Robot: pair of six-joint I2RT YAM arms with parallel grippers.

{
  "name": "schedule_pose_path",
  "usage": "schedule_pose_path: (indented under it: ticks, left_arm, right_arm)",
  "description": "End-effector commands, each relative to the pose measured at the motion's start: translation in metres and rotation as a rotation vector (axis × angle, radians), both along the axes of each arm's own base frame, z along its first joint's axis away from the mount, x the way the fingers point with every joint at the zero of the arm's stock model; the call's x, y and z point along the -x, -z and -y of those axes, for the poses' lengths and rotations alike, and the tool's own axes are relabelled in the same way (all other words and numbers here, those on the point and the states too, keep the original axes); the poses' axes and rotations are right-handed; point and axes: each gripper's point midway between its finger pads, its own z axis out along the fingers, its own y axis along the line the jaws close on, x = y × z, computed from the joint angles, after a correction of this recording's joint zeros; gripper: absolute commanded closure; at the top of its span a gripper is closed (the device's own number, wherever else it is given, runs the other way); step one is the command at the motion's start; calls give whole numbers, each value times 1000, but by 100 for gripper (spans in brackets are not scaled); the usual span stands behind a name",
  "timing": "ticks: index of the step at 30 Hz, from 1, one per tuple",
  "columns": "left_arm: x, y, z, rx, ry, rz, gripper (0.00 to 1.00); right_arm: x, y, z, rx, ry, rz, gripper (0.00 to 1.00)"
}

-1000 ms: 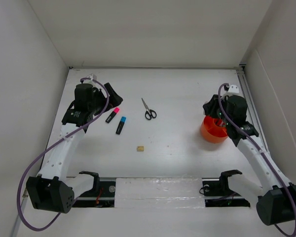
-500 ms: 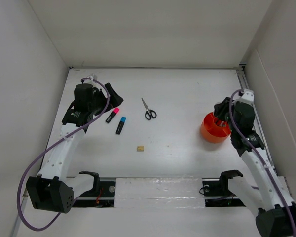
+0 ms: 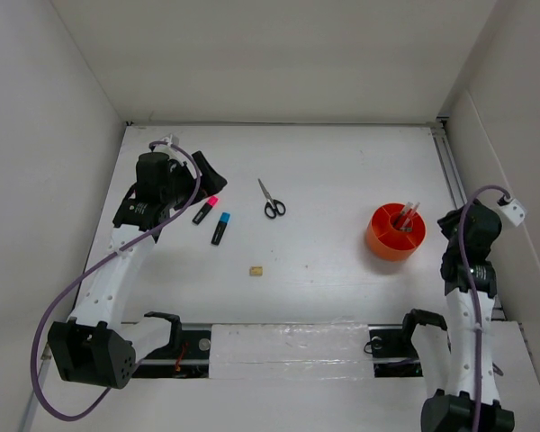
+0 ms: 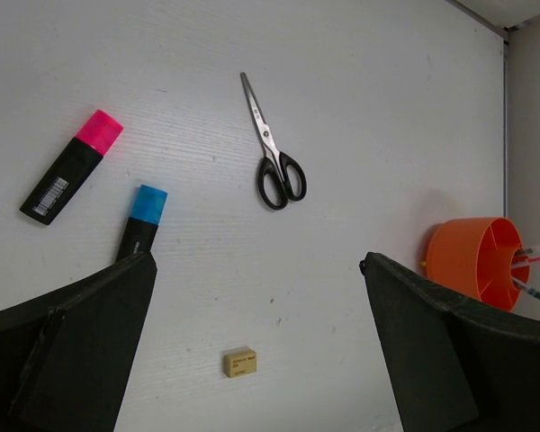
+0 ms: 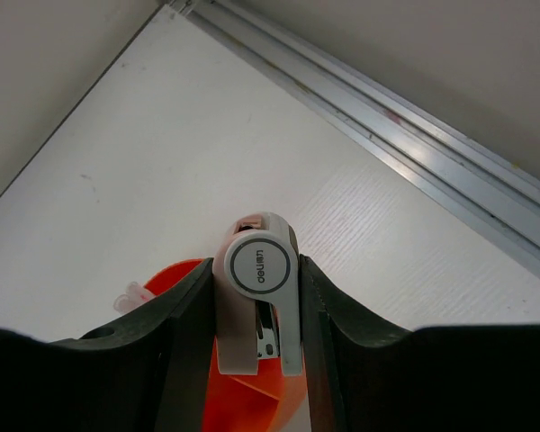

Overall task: Sort the stationery into containers
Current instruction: Place the stationery into the container

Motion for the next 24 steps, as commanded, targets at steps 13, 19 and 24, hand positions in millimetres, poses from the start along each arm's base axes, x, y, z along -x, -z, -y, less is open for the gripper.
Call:
schedule_pose_path:
  ticks: [13,19,24]
  left_arm:
    - [2,-16,4,13,33,71,1]
    - [2,-16,4,13,33,71,1]
    - [3,-19,4,15,33,80,1]
  right_arm:
    - [-20,15,-7,-43,-83,9,100]
    - [-29,22,-4,-56,-80,-2,100]
    - [-36,29,-9,-74,-115,-10,100]
